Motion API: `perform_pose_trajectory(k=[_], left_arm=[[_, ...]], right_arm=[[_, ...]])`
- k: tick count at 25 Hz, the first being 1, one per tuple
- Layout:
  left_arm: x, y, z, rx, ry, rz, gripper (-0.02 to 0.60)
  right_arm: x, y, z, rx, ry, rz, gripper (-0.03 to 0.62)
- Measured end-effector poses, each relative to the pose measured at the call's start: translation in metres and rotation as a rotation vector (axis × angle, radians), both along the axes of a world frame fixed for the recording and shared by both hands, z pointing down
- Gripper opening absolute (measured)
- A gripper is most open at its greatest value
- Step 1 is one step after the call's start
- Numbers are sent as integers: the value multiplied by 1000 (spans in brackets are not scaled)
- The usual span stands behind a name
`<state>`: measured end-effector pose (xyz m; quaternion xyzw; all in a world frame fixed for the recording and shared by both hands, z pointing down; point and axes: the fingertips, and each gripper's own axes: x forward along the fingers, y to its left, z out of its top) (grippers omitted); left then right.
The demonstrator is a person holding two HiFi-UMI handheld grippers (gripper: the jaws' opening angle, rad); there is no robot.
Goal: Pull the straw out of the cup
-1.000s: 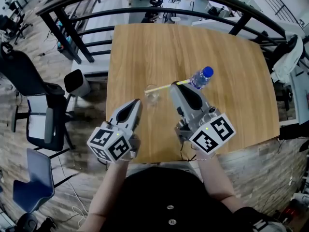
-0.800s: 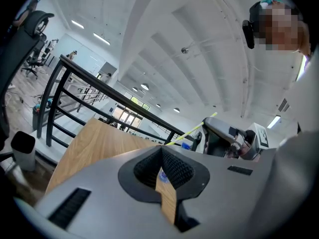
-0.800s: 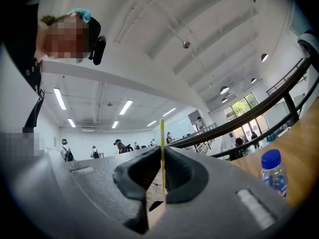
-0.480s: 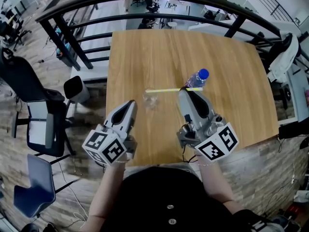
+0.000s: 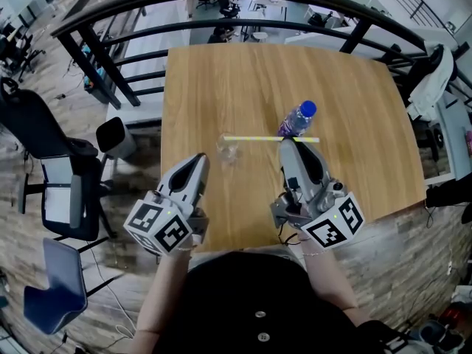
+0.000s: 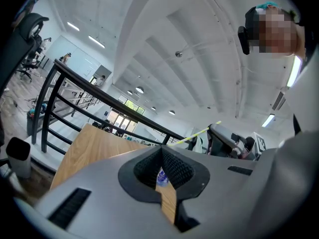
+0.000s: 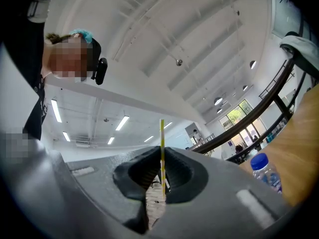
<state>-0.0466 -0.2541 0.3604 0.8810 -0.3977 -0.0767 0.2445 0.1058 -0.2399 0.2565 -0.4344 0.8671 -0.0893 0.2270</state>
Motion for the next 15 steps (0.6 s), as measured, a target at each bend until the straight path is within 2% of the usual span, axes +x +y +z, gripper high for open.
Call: perform_pose_trajectory(k=[7, 15], left_arm=[[2, 6, -4, 5, 24, 6, 15], [4, 9, 3, -9, 19, 23, 15]], right_arm=[[5, 5, 12, -43, -53, -1, 21], [8, 4, 26, -70, -53, 6, 21]])
